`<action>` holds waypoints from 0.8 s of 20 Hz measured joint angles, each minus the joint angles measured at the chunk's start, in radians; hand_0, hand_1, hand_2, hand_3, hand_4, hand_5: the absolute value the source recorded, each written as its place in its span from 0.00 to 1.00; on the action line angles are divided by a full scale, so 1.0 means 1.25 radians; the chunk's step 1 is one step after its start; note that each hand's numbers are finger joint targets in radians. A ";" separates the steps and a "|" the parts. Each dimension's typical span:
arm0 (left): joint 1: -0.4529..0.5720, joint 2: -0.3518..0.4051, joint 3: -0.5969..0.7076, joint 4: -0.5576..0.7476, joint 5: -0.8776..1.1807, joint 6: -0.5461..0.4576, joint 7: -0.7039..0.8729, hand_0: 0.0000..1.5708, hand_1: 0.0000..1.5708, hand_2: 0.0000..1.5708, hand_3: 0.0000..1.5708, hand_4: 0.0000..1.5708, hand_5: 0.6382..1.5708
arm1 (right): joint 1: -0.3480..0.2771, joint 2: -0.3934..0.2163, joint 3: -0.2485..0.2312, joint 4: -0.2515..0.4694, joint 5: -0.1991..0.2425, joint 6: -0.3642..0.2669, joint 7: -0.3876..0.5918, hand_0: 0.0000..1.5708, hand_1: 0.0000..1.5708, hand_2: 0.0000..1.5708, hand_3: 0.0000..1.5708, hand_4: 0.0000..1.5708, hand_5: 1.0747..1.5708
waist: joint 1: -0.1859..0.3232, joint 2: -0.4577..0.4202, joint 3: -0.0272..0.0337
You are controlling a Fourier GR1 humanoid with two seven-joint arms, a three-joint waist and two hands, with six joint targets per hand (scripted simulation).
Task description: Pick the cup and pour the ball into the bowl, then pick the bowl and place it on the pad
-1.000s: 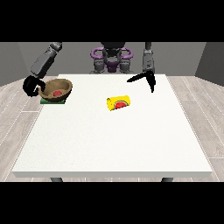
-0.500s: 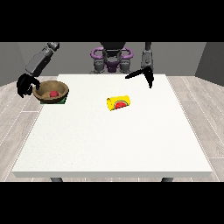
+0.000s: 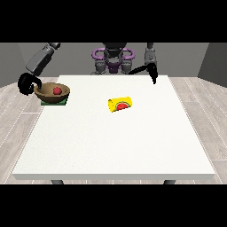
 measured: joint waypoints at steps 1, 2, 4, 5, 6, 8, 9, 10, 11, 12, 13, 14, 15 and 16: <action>-0.002 -0.001 0.003 0.002 0.002 0.000 0.004 0.00 0.00 0.00 0.00 0.00 1.00 | 0.005 0.009 0.008 -0.003 0.008 -0.006 -0.008 1.00 1.00 1.00 0.65 0.44 0.99 | -0.002 -0.002 -0.0001; -0.003 0.003 0.007 0.000 0.007 -0.004 0.000 0.00 0.00 0.00 0.00 0.00 0.99 | 0.008 0.008 0.012 -0.005 0.012 -0.005 -0.014 1.00 1.00 1.00 0.71 0.44 0.99 | -0.002 0.002 0.0002; 0.000 0.002 0.005 -0.007 0.009 -0.006 -0.001 0.00 0.00 0.00 0.00 0.00 0.99 | 0.015 0.014 0.028 -0.008 0.031 -0.018 -0.025 1.00 1.00 1.00 0.84 0.42 0.96 | 0.002 0.006 -0.0001; 0.009 0.000 -0.001 -0.018 0.006 -0.005 -0.004 0.00 0.00 0.00 0.00 0.00 0.99 | 0.019 0.007 0.031 -0.004 0.036 -0.015 -0.024 1.00 1.00 1.00 1.00 0.37 0.93 | 0.004 0.010 0.0001; 0.008 -0.004 -0.004 -0.028 0.001 -0.001 0.004 0.00 0.00 0.00 0.00 0.00 0.99 | 0.018 0.003 0.031 0.003 0.038 -0.020 -0.016 1.00 1.00 0.95 0.73 0.00 0.97 | 0.001 0.012 0.0001; 0.001 -0.002 -0.004 -0.041 0.001 -0.001 0.005 0.00 0.00 0.00 0.00 0.00 0.99 | 0.014 -0.027 0.032 0.008 0.047 -0.048 -0.007 0.48 0.48 0.30 0.47 0.00 0.89 | 0.001 0.028 0.0004; 0.002 0.002 -0.005 -0.054 0.001 -0.004 0.008 0.00 0.00 0.00 0.00 0.00 0.99 | 0.012 -0.043 0.033 0.010 0.053 -0.055 -0.005 0.23 0.23 0.33 0.39 0.00 0.87 | 0.003 0.036 0.0006; 0.001 0.002 -0.004 -0.061 0.000 -0.004 0.016 0.00 0.00 0.00 0.00 0.00 0.99 | 0.011 -0.052 0.036 0.011 0.059 -0.065 -0.003 0.12 0.12 0.30 0.27 0.00 0.84 | 0.001 0.037 0.0004; 0.006 0.002 -0.004 -0.062 0.002 -0.005 0.016 0.00 0.00 0.00 0.00 0.00 0.99 | 0.011 -0.061 0.038 0.011 0.063 -0.069 0.000 0.00 0.00 0.27 0.21 0.00 0.82 | 0.000 0.033 0.0004; 0.011 0.005 -0.003 -0.070 0.002 -0.007 0.016 0.00 0.00 0.00 0.00 0.00 0.99 | 0.008 -0.073 0.036 0.012 0.064 -0.073 0.004 0.00 0.00 0.27 0.17 0.00 0.82 | 0.000 0.035 0.0005; 0.013 0.008 0.001 -0.080 0.005 -0.009 0.025 0.00 0.00 0.00 0.00 0.00 0.99 | 0.008 -0.083 0.037 0.015 0.068 -0.076 0.006 0.00 0.00 0.26 0.15 0.00 0.83 | 0.000 0.036 0.0004; 0.016 0.008 -0.003 -0.090 0.003 -0.010 0.031 0.00 0.00 0.00 0.00 0.00 0.99 | 0.002 -0.089 0.036 0.016 0.069 -0.083 0.010 0.00 0.00 0.24 0.14 0.00 0.81 | 0.001 0.037 0.0005; 0.019 0.008 -0.002 -0.090 0.005 -0.012 0.030 0.00 0.00 0.00 0.00 0.00 0.99 | -0.001 -0.091 0.037 0.015 0.071 -0.089 0.013 0.00 0.00 0.24 0.13 0.00 0.82 | 0.001 0.035 0.0003; 0.020 0.010 0.000 -0.101 0.002 -0.009 0.033 0.00 0.00 0.00 0.00 0.00 1.00 | -0.005 -0.099 0.037 0.016 0.072 -0.085 0.015 0.00 0.00 0.24 0.10 0.00 0.83 | -0.002 0.040 0.0005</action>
